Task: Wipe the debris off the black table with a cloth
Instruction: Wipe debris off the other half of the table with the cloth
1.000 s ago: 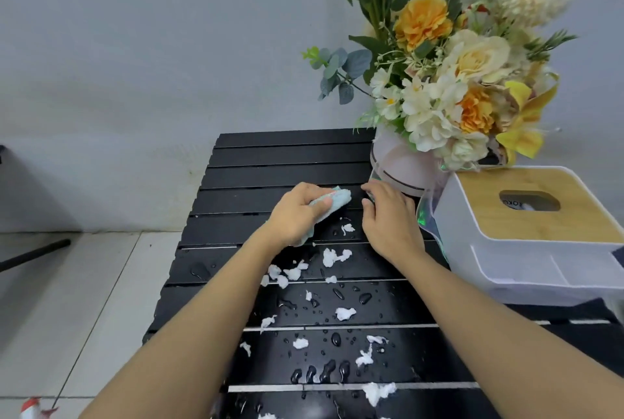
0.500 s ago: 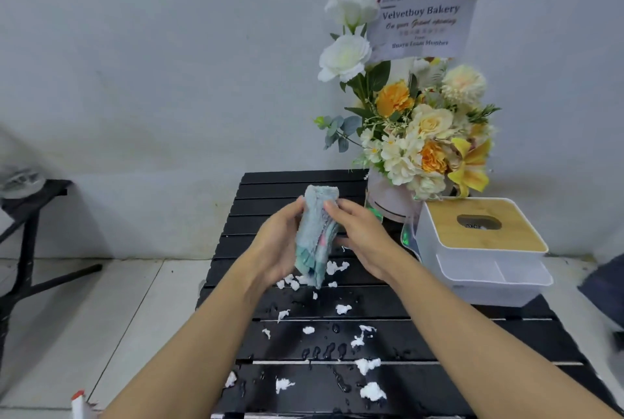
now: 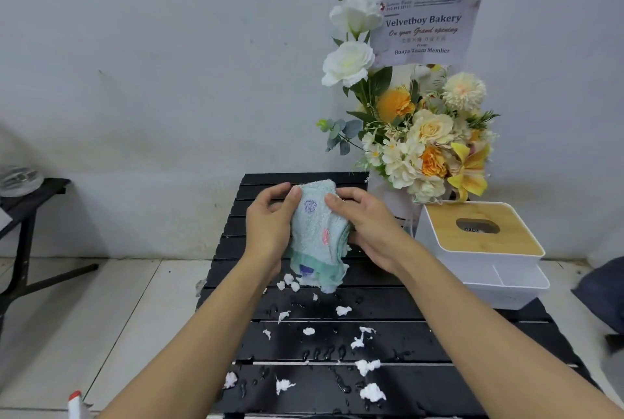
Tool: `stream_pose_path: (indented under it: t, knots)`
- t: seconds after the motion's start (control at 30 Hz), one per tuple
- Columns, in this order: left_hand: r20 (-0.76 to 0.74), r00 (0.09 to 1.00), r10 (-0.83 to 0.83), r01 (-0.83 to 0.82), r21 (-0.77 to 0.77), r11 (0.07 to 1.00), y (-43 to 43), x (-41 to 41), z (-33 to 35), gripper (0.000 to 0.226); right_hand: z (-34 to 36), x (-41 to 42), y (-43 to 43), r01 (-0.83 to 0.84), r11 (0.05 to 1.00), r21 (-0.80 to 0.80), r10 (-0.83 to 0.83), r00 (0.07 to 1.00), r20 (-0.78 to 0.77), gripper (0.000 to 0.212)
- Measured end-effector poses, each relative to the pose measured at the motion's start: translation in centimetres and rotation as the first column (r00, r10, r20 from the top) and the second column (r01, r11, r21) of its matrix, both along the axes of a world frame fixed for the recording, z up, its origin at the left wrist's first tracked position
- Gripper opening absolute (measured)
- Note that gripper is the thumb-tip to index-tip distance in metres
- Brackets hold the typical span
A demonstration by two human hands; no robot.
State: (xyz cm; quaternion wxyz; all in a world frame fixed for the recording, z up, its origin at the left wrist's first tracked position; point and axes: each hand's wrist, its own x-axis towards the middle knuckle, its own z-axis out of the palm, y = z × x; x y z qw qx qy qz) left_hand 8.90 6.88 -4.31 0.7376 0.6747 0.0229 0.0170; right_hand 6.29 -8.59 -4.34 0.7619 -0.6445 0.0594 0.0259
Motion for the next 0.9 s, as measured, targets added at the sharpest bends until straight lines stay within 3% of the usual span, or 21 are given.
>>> stream_pose_path:
  t: [0.1, 0.23, 0.33, 0.4, 0.47, 0.5, 0.53, 0.6, 0.7, 0.77, 0.8, 0.87, 0.9]
  knots:
    - [0.061, 0.998, 0.001, -0.009, 0.137, 0.991, -0.6, -0.8, -0.6, 0.044, -0.6, 0.5, 0.5, 0.052, 0.998, 0.030, -0.052, 0.999, -0.006, 0.029]
    - [0.000, 0.957, -0.291, 0.281, 0.257, 0.924, -1.1, -1.5, -1.9, 0.060, -1.2, 0.8, 0.9, -0.023, 0.952, 0.306, 0.054, 0.994, -0.093, 0.048]
    - [-0.019, 0.977, -0.212, 0.212, 0.213, 0.954, -0.7, -0.6, -3.6, 0.032, -2.1, 1.2, 0.4, -0.059, 0.935, 0.351, 0.109, 0.986, -0.124, 0.064]
    - [-0.055, 0.993, -0.109, 0.115, 0.124, 0.986, -0.8, -0.1, -4.1, 0.012, -3.3, 1.5, -0.3, 0.083, 0.963, 0.257, -0.061, 0.994, -0.094, 0.056]
    - [-0.118, 0.993, -0.013, 0.022, 0.082, 0.996, -0.6, 1.1, -4.0, 0.012, -5.7, 1.2, -1.6, 0.285, 0.956, -0.070, -0.286, 0.958, -0.003, 0.038]
    - [-0.141, 0.990, 0.007, 0.003, 0.074, 0.997, -0.2, 2.2, -3.9, 0.011, -7.5, 0.9, -2.6, 0.341, 0.880, -0.331, -0.335, 0.939, 0.077, 0.028]
    - [-0.148, 0.989, 0.010, 0.004, 0.096, 0.995, 0.1, 3.4, -3.7, 0.010, -9.4, 0.5, -3.6, 0.331, 0.739, -0.587, -0.302, 0.941, 0.150, 0.020]
    - [-0.094, 0.996, -0.006, 0.029, 0.244, 0.969, 1.1, 6.6, -3.6, 0.011, -13.2, -0.3, -5.2, 0.238, 0.400, -0.885, -0.120, 0.971, 0.207, 0.023]
    - [0.133, 0.991, -0.012, -0.062, 0.542, 0.838, 1.4, 11.2, -3.5, 0.019, -15.1, -0.3, -5.6, 0.151, 0.188, -0.970, -0.057, 0.988, 0.143, 0.042]
    - [0.251, 0.962, -0.106, -0.106, 0.702, 0.705, 0.9, 13.8, -4.1, 0.012, -14.9, 0.0, -5.3, 0.115, 0.113, -0.987, -0.066, 0.992, 0.108, 0.052]
    - [0.215, 0.955, -0.203, -0.033, 0.760, 0.649, 0.7, 14.8, -4.7, 0.021, -14.6, 0.1, -5.1, 0.111, 0.095, -0.989, -0.062, 0.993, 0.105, 0.055]
    - [-0.022, 0.909, -0.417, 0.244, 0.838, 0.489, 0.5, 16.6, -7.5, 0.075, -14.8, 0.0, -5.2, 0.104, 0.074, -0.992, -0.066, 0.993, 0.099, 0.058]
    - [-0.091, 0.887, -0.453, 0.297, 0.864, 0.406, 0.6, 17.4, -9.3, 0.088, -15.0, -0.1, -5.2, 0.109, 0.063, -0.992, -0.074, 0.992, 0.104, 0.058]
